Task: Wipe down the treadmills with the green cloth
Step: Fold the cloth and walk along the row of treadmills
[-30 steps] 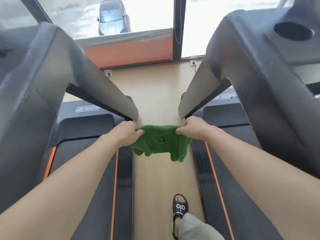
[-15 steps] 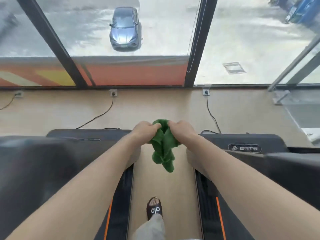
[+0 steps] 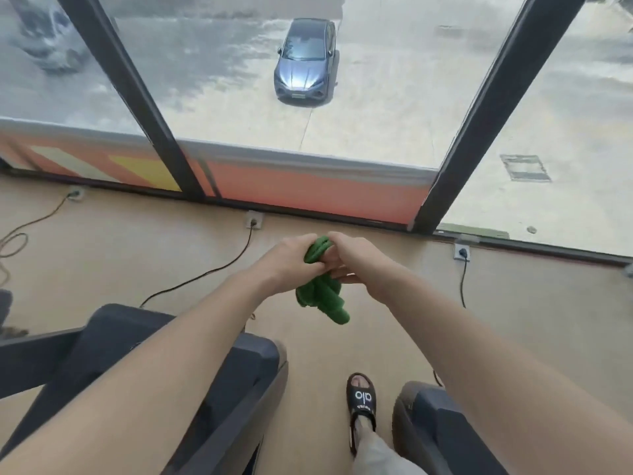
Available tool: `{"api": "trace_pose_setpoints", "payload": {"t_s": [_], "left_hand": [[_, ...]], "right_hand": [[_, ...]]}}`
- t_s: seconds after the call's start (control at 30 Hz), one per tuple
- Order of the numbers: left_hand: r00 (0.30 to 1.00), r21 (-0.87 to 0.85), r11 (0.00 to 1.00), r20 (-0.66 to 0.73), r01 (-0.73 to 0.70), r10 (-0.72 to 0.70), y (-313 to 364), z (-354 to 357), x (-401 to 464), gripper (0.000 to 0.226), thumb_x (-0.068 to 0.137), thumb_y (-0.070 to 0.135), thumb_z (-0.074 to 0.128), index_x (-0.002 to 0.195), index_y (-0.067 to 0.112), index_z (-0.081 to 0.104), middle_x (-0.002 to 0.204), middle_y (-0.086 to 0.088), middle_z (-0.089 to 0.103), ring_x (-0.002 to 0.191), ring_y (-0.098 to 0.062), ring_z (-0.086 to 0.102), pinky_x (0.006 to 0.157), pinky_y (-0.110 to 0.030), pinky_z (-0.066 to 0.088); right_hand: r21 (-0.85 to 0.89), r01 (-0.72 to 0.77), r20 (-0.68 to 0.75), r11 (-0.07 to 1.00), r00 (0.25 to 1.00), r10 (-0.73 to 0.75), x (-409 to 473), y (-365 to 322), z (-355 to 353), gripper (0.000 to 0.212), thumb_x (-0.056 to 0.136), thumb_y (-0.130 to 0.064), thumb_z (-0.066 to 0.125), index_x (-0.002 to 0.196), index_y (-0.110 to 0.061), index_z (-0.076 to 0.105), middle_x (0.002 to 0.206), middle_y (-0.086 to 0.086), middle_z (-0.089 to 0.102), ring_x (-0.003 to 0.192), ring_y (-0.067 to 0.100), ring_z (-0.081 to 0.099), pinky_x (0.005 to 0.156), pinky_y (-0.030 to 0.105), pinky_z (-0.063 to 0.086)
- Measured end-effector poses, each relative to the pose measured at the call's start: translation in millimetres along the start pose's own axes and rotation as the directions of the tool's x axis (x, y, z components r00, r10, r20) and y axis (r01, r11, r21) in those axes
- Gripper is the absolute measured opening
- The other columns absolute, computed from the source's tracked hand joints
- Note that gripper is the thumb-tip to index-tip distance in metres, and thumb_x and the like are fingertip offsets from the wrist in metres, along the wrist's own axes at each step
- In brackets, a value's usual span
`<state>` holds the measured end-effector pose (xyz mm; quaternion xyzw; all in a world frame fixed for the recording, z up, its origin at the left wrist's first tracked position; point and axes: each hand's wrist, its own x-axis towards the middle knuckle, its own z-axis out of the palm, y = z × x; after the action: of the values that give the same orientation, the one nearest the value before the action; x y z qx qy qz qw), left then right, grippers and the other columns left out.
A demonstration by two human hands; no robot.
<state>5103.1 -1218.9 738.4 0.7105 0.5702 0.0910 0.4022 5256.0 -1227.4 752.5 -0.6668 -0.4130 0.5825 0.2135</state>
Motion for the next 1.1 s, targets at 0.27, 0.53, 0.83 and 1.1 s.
{"api": "trace_pose_setpoints", "payload": {"t_s": [0.27,0.53,0.83,1.1], "left_hand": [[0.95,-0.418,0.891,-0.166,0.176,-0.265,-40,-148,119,0.015,0.088,0.007,0.055,0.089,0.015,0.068,0.072,0.007,0.063,0.071,-0.015,0.058,0.064,-0.027,0.045],[0.895,-0.83,0.54,-0.13,0.137,-0.427,-148,-277,214,0.031,0.096,0.01,0.05,0.117,0.021,0.07,0.102,-0.004,0.072,0.095,-0.016,0.066,0.085,-0.036,0.05],[0.557,-0.949,0.297,-0.193,0.102,-0.808,-282,-423,283,0.024,0.099,0.02,0.058,0.122,0.013,0.056,0.107,-0.01,0.064,0.084,-0.019,0.061,0.072,-0.033,0.052],[0.506,-0.972,0.236,-0.212,-0.018,-0.836,-408,-560,292,0.089,0.082,0.002,0.077,0.14,0.044,0.024,0.13,-0.013,0.047,0.107,-0.027,0.063,0.091,-0.042,0.058]], "right_hand": [[-0.064,0.073,0.194,0.995,0.979,-0.059,193,-122,-4,0.031,0.069,-0.01,0.061,0.099,-0.014,0.059,0.107,0.007,0.065,0.099,0.023,0.059,0.096,0.043,0.048],[-0.105,0.123,0.597,0.987,0.802,-0.036,355,-248,80,0.053,0.06,-0.012,0.068,0.111,0.002,0.066,0.109,0.016,0.072,0.106,0.033,0.066,0.101,0.041,0.048],[-0.151,0.198,0.649,0.969,0.759,-0.054,488,-419,219,0.018,0.078,-0.017,0.074,0.093,-0.018,0.065,0.103,0.012,0.071,0.098,0.028,0.069,0.092,0.046,0.054],[-0.145,0.347,0.736,0.927,0.663,-0.133,580,-542,405,0.053,0.08,-0.014,0.078,0.126,-0.016,0.052,0.109,0.004,0.071,0.097,0.02,0.071,0.088,0.038,0.058]]}}
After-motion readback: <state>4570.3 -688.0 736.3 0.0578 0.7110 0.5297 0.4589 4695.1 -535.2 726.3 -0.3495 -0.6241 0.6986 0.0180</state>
